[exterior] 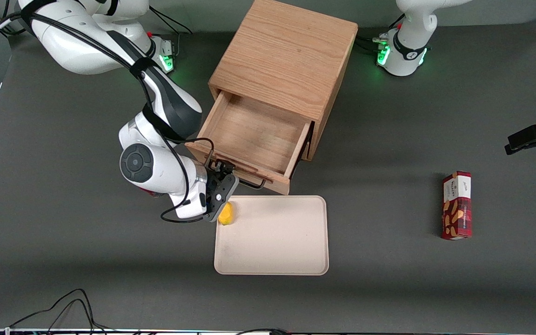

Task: Open upper drawer
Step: 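Keep pulling the handle to slide the drawer further open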

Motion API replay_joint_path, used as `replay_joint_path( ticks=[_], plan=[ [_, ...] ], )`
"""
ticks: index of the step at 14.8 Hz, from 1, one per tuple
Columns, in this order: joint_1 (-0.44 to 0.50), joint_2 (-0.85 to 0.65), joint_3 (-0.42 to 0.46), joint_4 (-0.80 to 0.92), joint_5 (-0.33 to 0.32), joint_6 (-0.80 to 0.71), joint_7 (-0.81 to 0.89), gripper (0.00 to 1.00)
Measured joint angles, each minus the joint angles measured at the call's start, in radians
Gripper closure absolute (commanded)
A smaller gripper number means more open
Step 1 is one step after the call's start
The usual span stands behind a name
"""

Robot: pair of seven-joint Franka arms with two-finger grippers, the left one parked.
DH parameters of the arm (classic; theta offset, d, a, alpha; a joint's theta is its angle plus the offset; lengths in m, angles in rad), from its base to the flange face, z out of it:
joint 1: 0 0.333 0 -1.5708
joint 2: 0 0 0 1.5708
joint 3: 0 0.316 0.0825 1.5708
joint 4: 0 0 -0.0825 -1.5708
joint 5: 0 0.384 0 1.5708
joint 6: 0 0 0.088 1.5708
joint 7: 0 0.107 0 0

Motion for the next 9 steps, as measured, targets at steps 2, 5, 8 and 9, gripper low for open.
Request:
replay_joint_path(
  ticks=[2,5,8,9],
  plan=[
    [-0.001,0.002,-0.003,0.004,0.0,0.0,0.0,0.0],
    [-0.001,0.006,-0.003,0.008,0.0,0.0,0.0,0.0],
    [-0.001,0.011,-0.003,0.018,0.0,0.0,0.0,0.0],
    [-0.002,0.015,-0.004,0.024,0.0,0.0,0.0,0.0]
  ],
)
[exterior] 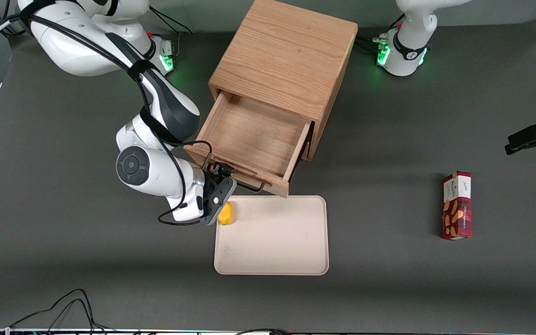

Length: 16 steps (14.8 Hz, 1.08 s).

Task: Open upper drawer
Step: 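Keep pulling the handle to slide the drawer further open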

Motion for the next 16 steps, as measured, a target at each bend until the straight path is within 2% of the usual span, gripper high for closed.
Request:
replay_joint_path(
  ticks=[16],
  plan=[
    [-0.023,0.051,-0.021,0.095,0.0,0.001,-0.001,0.0]
  ],
)
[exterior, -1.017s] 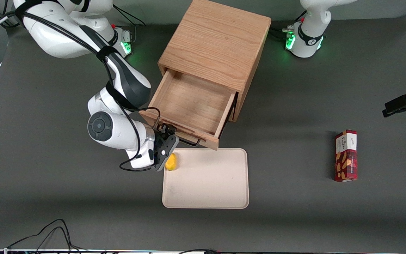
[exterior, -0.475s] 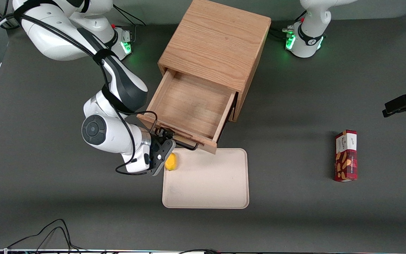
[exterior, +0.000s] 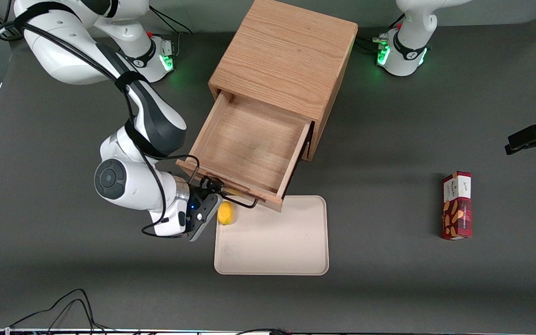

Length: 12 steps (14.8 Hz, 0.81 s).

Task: Open upper drawer
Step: 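Keep pulling the handle to slide the drawer further open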

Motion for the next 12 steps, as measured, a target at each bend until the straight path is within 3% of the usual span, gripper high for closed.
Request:
replay_joint_path(
  ticks=[12],
  plan=[
    [-0.001,0.05,-0.01,0.076,0.0,0.003,0.0,0.0]
  ],
)
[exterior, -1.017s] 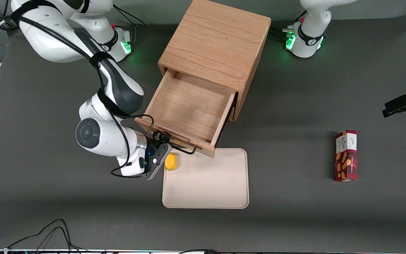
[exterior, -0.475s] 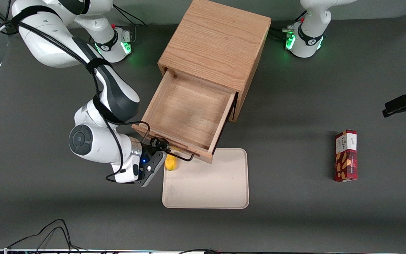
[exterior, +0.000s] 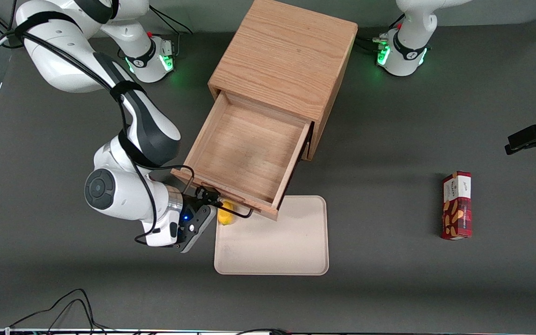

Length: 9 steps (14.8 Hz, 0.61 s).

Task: Open upper drawer
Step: 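Keep pulling the handle to slide the drawer further open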

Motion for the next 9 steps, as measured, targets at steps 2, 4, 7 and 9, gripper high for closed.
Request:
replay_joint_path(
  ticks=[2,4,7,9],
  plan=[
    [0.0,0.007,0.0,0.008,0.0,0.0,0.0,0.0],
    [0.0,0.009,0.0,0.011,0.0,0.0,0.0,0.0],
    [0.0,0.009,0.002,0.013,0.0,-0.001,0.0,0.0],
    [0.001,0.007,0.005,0.022,0.0,-0.006,0.0,0.0]
  ],
)
